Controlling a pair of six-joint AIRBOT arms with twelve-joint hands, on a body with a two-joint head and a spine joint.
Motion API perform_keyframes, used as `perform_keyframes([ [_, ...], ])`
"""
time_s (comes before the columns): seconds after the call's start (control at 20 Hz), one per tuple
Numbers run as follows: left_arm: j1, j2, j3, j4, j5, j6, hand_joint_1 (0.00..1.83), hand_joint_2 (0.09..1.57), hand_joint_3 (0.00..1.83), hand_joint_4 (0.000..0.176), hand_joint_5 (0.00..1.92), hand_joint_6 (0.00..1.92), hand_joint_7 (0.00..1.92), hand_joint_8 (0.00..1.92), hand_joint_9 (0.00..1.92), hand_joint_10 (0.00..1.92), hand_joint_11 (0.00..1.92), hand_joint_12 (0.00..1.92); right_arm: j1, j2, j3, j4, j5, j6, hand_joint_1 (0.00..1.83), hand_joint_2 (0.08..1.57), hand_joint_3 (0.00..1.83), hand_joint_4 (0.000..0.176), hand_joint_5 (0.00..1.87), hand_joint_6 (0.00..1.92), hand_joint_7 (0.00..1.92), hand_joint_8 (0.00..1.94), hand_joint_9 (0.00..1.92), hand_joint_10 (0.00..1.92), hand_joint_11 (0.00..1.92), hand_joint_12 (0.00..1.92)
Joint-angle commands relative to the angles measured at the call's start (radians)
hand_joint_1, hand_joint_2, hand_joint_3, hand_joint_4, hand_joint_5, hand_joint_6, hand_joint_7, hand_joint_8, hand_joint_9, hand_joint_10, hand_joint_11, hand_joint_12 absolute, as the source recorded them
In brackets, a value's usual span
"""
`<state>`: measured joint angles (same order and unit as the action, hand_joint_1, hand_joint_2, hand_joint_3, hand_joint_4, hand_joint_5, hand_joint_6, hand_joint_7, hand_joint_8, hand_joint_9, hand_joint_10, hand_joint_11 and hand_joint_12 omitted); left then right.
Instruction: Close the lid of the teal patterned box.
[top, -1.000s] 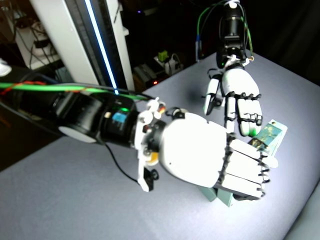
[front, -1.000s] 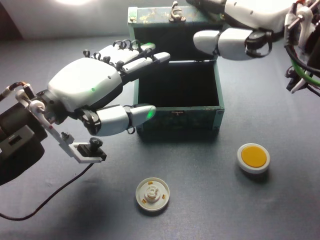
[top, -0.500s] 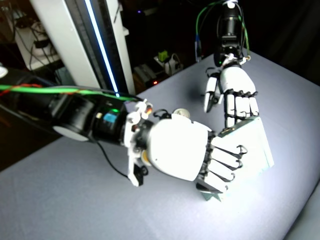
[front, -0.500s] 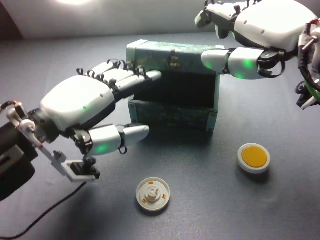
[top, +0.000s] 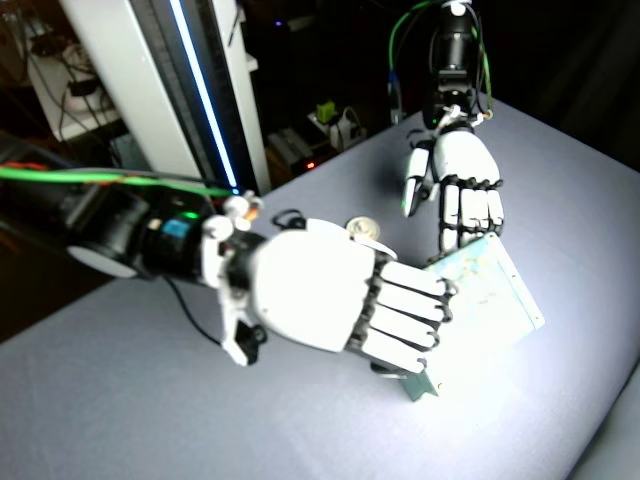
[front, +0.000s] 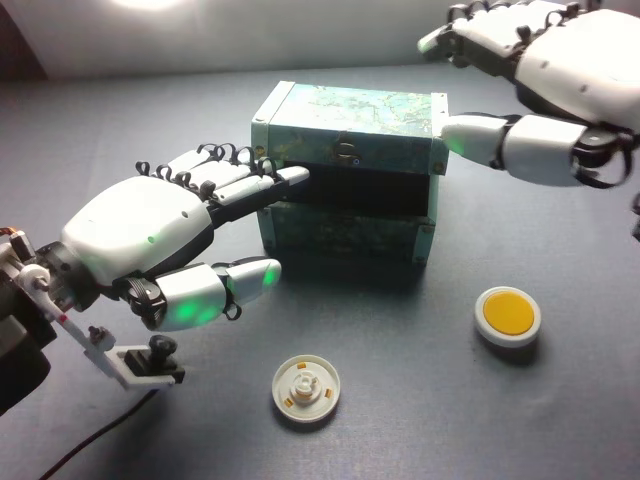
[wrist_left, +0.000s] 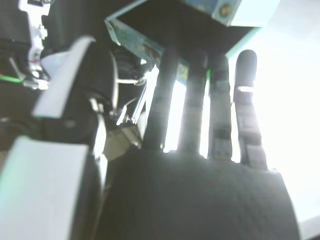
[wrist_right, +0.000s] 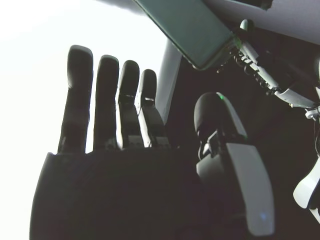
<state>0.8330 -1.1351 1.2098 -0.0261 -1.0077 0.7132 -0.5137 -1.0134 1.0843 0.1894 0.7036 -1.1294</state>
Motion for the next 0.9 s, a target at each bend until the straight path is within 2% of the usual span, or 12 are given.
perform_keyframes([
  [0.0,0.001,0.011,-0.003,-0.006,-0.140,-0.004,0.16,1.43,0.00,0.069,0.15,0.00,0.15,0.00,0.13,0.01,0.00,1.00,-0.002,0.021,-0.010,-0.008,0.162,0.004,0.00,1.40,0.00,0.000,0.00,0.69,0.15,0.85,0.08,1.44,0.08,1.92],
  [0.05,0.005,0.014,-0.006,-0.006,-0.142,-0.004,0.14,1.44,0.00,0.068,0.15,0.00,0.16,0.00,0.13,0.01,0.00,0.99,-0.013,0.032,-0.022,-0.009,0.179,0.004,0.02,1.40,0.00,0.000,0.00,0.64,0.11,0.89,0.02,1.44,0.01,1.92],
  [0.2,0.025,0.034,-0.023,-0.007,-0.160,-0.003,0.06,1.41,0.00,0.047,0.10,0.00,0.05,0.00,0.02,0.00,0.00,0.77,-0.066,0.077,-0.061,-0.021,0.231,0.022,0.00,1.34,0.00,0.000,0.00,0.30,0.06,0.26,0.00,0.51,0.00,1.61],
  [0.35,0.044,0.058,-0.045,-0.007,-0.188,0.004,0.09,1.38,0.00,0.074,0.06,0.00,0.00,0.00,0.00,0.00,0.00,0.17,-0.125,0.113,-0.087,-0.023,0.291,0.063,0.00,1.34,0.00,0.000,0.01,0.19,0.09,0.04,0.00,0.25,0.00,1.24],
  [0.4,0.051,0.066,-0.052,-0.007,-0.200,0.006,0.13,1.38,0.00,0.069,0.05,0.00,0.00,0.00,0.00,0.00,0.00,0.14,-0.143,0.122,-0.094,-0.023,0.316,0.079,0.00,1.35,0.00,0.000,0.01,0.16,0.07,0.02,0.00,0.19,0.00,1.16],
  [0.45,0.060,0.076,-0.062,-0.007,-0.217,0.007,0.09,1.35,0.00,0.067,0.04,0.00,0.00,0.00,0.00,0.00,0.00,0.29,-0.169,0.135,-0.102,-0.023,0.347,0.096,0.00,1.38,0.00,0.000,0.00,0.07,0.03,0.00,0.00,0.09,0.00,0.88],
  [0.5,0.068,0.084,-0.068,-0.008,-0.229,0.007,0.09,1.35,0.00,0.067,0.04,0.00,0.00,0.00,0.00,0.00,0.00,0.29,-0.187,0.145,-0.108,-0.023,0.366,0.108,0.00,1.38,0.00,0.000,0.00,0.07,0.03,0.00,0.00,0.09,0.00,0.88],
  [0.55,0.078,0.091,-0.075,-0.010,-0.240,0.007,0.03,1.37,0.01,0.044,0.03,0.00,0.00,0.00,0.00,0.00,0.00,0.33,-0.202,0.154,-0.114,-0.021,0.381,0.120,0.00,1.37,0.00,0.000,0.00,0.06,0.03,0.00,0.00,0.09,0.00,0.79],
  [0.6,0.089,0.099,-0.082,-0.012,-0.252,0.007,0.02,1.37,0.00,0.053,0.09,0.02,0.08,0.01,0.06,0.02,0.00,0.53,-0.218,0.162,-0.118,-0.018,0.397,0.131,0.00,1.37,0.00,0.000,0.00,0.06,0.02,0.00,0.00,0.07,0.00,0.76],
  [0.7,0.113,0.111,-0.094,-0.026,-0.277,0.013,0.10,1.37,0.00,0.016,0.26,0.05,0.36,0.04,0.33,0.14,0.00,1.38,-0.248,0.179,-0.133,-0.007,0.437,0.137,0.00,1.38,0.00,0.000,0.03,0.07,0.00,0.00,0.00,0.00,0.00,0.42],
  [0.8,0.134,0.126,-0.107,-0.053,-0.316,0.029,0.15,1.39,0.01,0.000,0.32,0.03,0.43,0.01,0.39,0.19,0.00,1.55,-0.287,0.211,-0.158,0.007,0.497,0.137,0.00,1.39,0.00,0.000,0.06,0.08,0.07,0.02,0.04,0.02,0.00,0.53],
  [0.85,0.143,0.136,-0.115,-0.068,-0.338,0.041,0.18,1.42,0.01,0.000,0.28,0.01,0.35,0.00,0.32,0.16,0.00,1.43,-0.301,0.223,-0.168,0.014,0.520,0.137,0.00,1.41,0.00,0.000,0.09,0.09,0.13,0.03,0.09,0.06,0.00,0.86],
])
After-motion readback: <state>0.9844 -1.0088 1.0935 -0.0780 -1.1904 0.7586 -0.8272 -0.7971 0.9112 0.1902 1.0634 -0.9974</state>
